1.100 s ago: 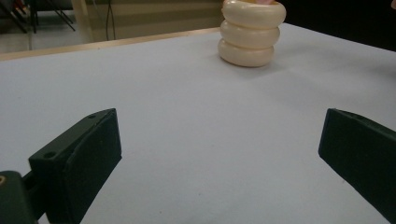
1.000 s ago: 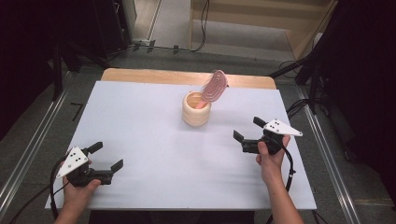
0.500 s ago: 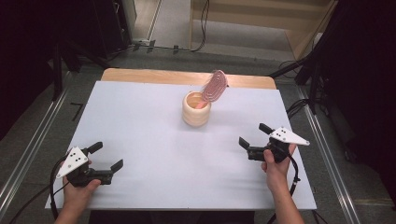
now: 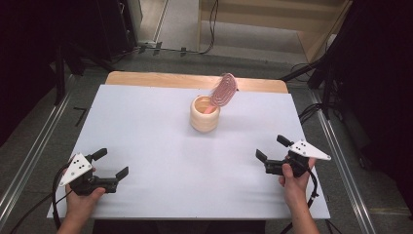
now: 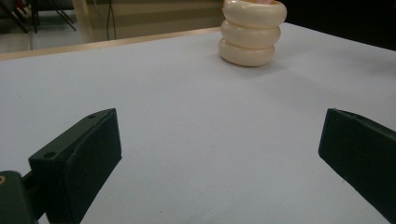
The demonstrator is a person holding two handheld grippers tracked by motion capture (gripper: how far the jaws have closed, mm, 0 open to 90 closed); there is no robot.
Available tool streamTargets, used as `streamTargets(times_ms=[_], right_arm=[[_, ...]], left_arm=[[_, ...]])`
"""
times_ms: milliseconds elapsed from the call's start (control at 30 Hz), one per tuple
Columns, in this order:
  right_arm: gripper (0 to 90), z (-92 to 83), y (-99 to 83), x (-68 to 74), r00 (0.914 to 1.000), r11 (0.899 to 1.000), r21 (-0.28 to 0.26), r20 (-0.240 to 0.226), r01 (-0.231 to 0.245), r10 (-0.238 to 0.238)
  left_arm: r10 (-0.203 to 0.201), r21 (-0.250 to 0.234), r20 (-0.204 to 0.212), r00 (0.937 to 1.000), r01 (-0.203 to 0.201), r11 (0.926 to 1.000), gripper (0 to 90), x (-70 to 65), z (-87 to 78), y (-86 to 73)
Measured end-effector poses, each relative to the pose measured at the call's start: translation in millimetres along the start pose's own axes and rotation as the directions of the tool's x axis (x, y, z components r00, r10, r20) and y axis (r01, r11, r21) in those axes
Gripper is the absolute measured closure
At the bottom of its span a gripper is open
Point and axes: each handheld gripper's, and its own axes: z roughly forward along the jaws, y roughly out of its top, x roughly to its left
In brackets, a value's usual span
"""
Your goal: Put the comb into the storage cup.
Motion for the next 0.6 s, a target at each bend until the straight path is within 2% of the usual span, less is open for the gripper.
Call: streamTargets(times_ms=[600], right_arm=[[0.0,-28.0,-15.6,-11.1,0.9991,1.0,-0.005,0.038,-0.018,0.019]], left_arm=[[0.002,0.002,-0.002,1.0,-0.002,1.0,0.0,-0.6,0.1,-0.1]])
